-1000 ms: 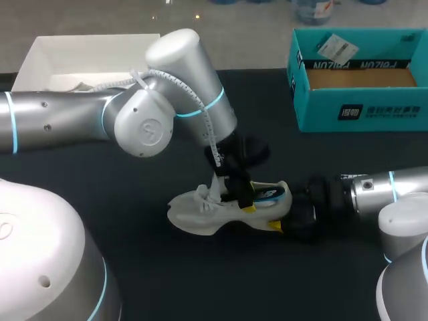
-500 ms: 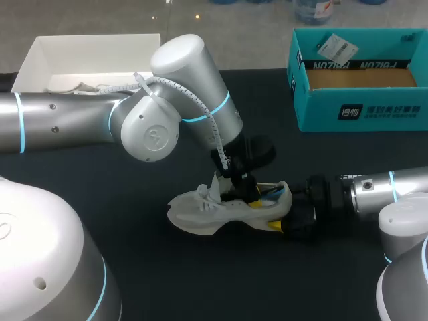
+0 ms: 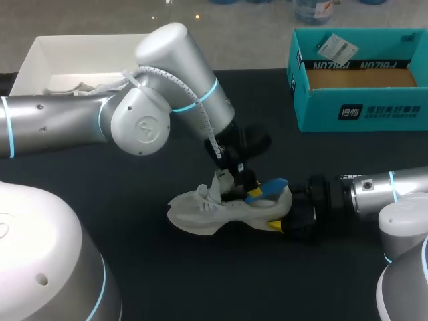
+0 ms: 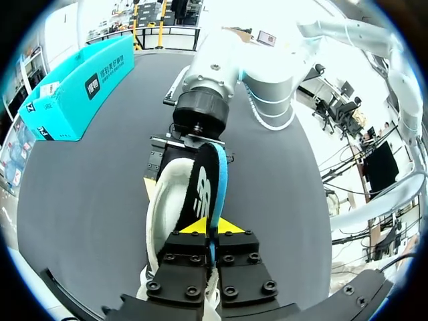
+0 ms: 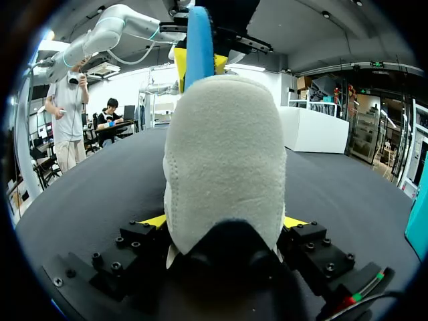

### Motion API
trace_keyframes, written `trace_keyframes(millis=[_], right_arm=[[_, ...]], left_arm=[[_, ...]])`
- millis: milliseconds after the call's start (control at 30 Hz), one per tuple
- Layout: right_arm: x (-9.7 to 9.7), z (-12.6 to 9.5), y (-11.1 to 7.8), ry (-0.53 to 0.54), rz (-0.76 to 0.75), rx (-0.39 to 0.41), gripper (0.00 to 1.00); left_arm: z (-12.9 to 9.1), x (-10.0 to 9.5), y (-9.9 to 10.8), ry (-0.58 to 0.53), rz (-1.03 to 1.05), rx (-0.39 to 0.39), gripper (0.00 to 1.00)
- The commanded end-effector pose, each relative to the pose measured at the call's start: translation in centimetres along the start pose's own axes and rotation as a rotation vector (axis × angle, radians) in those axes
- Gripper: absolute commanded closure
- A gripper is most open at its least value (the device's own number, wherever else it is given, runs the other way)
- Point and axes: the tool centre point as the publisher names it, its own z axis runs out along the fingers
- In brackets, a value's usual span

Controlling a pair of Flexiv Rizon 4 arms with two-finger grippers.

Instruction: Take the shoe out of the shoebox, open the shoe tongue, remove and reinsert the insole, then place the shoe into the shoebox

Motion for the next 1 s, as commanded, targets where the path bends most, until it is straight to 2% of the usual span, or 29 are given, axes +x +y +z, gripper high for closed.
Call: trace_keyframes(millis=[33, 67, 100, 133, 200, 267, 333, 433, 567, 900, 933, 1000], right_arm=[[0.0, 0.3, -0.1, 0.0, 0.0, 0.005, 1.0], [0.0, 0.3, -0.1, 0.0, 0.0, 0.005, 1.0], [0.0, 0.3, -0.1, 0.0, 0.0, 0.005, 1.0], [0.0, 0.3, -0.1, 0.0, 0.0, 0.005, 1.0], [0.0, 0.3, -0.1, 0.0, 0.0, 0.005, 1.0], [0.0, 0.3, -0.1, 0.0, 0.0, 0.005, 1.0], [0.0, 0.3, -0.1, 0.0, 0.0, 0.005, 1.0], [0.0, 0.3, -0.1, 0.0, 0.0, 0.005, 1.0], [0.0, 0.3, -0.1, 0.0, 0.0, 0.005, 1.0], [0.0, 0.3, -0.1, 0.0, 0.0, 0.005, 1.0], [0.0, 0.3, -0.1, 0.0, 0.0, 0.005, 1.0], [0.0, 0.3, -0.1, 0.0, 0.0, 0.005, 1.0]], left_arm=[[-0.3, 0.3, 0.0, 0.005, 0.007, 0.005, 1.0], [-0.2, 0.3, -0.1, 0.002, 0.009, 0.004, 0.95], [-0.1, 0.3, -0.1, -0.001, 0.009, 0.003, 0.72], [0.0, 0.3, -0.1, -0.003, 0.009, 0.004, 0.62], [0.1, 0.2, 0.0, -0.005, 0.007, 0.005, 0.53], [0.2, 0.2, 0.0, -0.014, 0.004, 0.002, 0.29], [0.2, 0.1, 0.1, -0.029, 0.007, 0.001, 0.24], [0.1, 0.0, 0.3, -0.05, 0.005, 0.004, 0.24], [0.4, -0.7, 0.8, -0.084, -0.008, -0.01, 0.29], [1.1, -1.2, 1.9, -0.091, -0.023, -0.035, 0.36], [1.2, -1.2, 1.9, -0.093, -0.025, -0.036, 0.38], [1.4, -1.4, 2.0, -0.1, -0.027, -0.039, 0.51]])
